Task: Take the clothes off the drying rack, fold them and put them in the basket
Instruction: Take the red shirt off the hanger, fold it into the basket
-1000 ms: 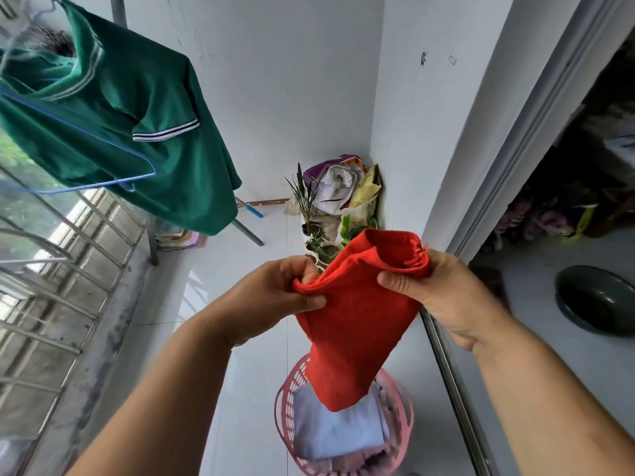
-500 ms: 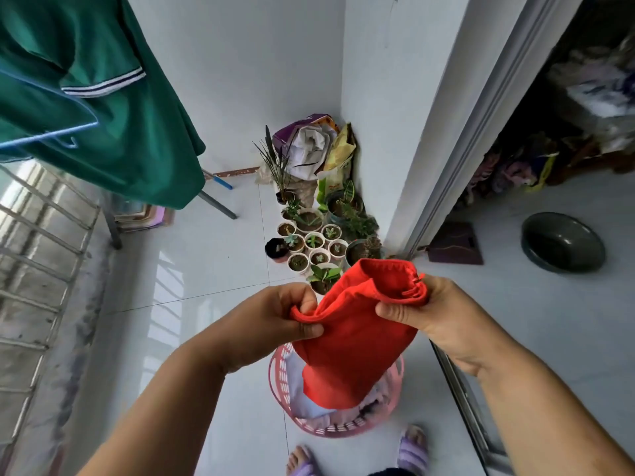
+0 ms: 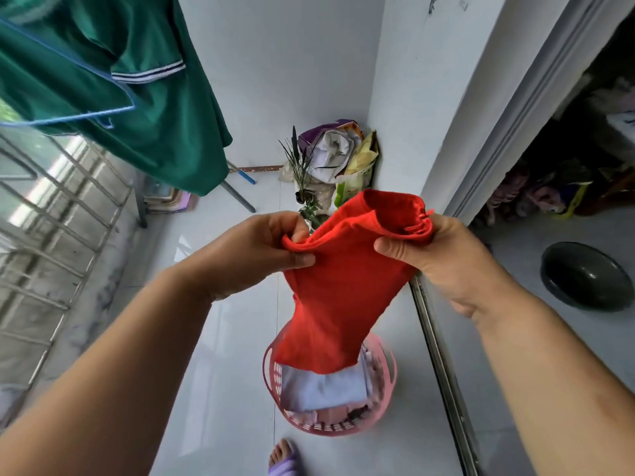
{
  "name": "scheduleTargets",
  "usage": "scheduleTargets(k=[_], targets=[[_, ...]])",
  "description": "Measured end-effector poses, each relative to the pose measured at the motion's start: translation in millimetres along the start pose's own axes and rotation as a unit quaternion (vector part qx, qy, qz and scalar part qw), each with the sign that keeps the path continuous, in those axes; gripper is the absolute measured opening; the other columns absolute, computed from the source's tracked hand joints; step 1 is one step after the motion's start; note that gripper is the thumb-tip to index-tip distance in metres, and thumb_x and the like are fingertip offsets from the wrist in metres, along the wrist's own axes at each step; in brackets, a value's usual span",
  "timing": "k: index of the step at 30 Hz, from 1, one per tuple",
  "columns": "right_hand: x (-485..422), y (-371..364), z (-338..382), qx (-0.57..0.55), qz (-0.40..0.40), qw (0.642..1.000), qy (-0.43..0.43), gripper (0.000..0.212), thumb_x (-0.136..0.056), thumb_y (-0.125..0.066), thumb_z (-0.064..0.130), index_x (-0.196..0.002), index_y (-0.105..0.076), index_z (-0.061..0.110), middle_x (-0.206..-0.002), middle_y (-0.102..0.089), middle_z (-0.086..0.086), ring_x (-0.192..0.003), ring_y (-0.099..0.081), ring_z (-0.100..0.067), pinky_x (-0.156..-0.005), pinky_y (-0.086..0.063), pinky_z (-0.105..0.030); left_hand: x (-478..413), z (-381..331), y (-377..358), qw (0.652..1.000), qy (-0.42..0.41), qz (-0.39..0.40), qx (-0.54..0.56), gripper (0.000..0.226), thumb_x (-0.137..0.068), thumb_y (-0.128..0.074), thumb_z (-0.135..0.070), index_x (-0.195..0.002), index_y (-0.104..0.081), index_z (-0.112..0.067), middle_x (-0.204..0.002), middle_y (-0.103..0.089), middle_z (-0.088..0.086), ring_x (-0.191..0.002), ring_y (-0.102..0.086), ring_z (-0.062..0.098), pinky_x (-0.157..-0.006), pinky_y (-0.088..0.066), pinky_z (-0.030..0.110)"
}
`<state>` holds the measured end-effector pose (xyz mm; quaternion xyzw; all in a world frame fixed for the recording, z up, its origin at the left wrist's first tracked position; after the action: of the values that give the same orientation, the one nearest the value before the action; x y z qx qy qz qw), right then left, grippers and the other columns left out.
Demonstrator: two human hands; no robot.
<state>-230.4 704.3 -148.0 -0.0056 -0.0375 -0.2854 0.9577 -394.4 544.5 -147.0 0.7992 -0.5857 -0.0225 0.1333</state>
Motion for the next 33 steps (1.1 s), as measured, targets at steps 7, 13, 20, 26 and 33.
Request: scheduleTargets(k=[7, 13, 20, 26, 33], targets=[[24, 6, -4, -0.004, 0.074, 0.997, 0.027, 0.035, -0.056, -0.08, 0.024, -0.091, -0.079, 0.028, -0.092, -0.077, 0.004, -0.09, -0.069, -0.009, -0.088, -0.055, -0.023, 25, -1, -23, 1.0, 0.006, -0.008, 0.002, 0.031, -0.075, -0.069, -0.01, -0.062, -0.049, -0.03, -0.064, -0.042, -0.007, -0.064, -0.037, 0.009, -0.062, -0.034, 0.027], [52, 5, -72, 0.011, 0.15, 0.987, -0.056, 0.035, -0.063, -0.08, 0.014, -0.097, -0.077, 0.022, -0.096, -0.077, -0.003, -0.089, -0.071, -0.011, -0.079, -0.054, -0.02, 53, 70, -63, 0.995, 0.095, 0.01, 0.04, 0.034, -0.077, -0.069, -0.004, -0.063, -0.05, -0.029, -0.066, -0.048, -0.006, -0.07, -0.045, 0.011, -0.071, -0.042, 0.027], [101, -3, -161, 0.021, 0.23, 0.96, -0.16, 0.023, -0.065, -0.082, 0.021, -0.087, -0.08, 0.027, -0.094, -0.076, 0.005, -0.09, -0.067, -0.003, -0.083, -0.051, -0.015, 100, 164, -119, 0.97, 0.229, 0.05, 0.06, 0.034, -0.085, -0.069, -0.005, -0.068, -0.046, -0.021, -0.075, -0.05, -0.001, -0.077, -0.048, 0.011, -0.082, -0.05, 0.036], [133, -4, -211, 0.026, 0.273, 0.936, -0.219, 0.055, -0.061, -0.087, 0.054, -0.101, -0.077, 0.018, -0.099, -0.071, 0.001, -0.093, -0.06, -0.011, -0.102, -0.049, -0.044, 126, 199, -158, 0.95, 0.296, 0.064, 0.071, 0.039, -0.083, -0.067, -0.001, -0.063, -0.044, -0.025, -0.067, -0.044, -0.009, -0.068, -0.038, 0.008, -0.074, -0.037, 0.028], [153, 4, -241, 0.018, 0.293, 0.914, -0.28, 0.065, -0.056, -0.087, 0.058, -0.11, -0.075, 0.024, -0.109, -0.074, -0.002, -0.095, -0.061, -0.006, -0.105, -0.048, -0.039, 137, 221, -182, 0.931, 0.331, 0.084, 0.128, 0.041, -0.083, -0.067, 0.005, -0.063, -0.047, -0.025, -0.067, -0.047, -0.008, -0.067, -0.041, 0.008, -0.076, -0.042, 0.025]])
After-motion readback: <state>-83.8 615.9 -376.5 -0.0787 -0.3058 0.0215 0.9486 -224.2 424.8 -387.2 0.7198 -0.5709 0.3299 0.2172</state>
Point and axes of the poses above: each hand's wrist, its own x-axis away from the middle knuckle, its own y-axis out of the back of the hand, z = x × y, the point moved 3 cm from there along -x, towards the middle knuckle
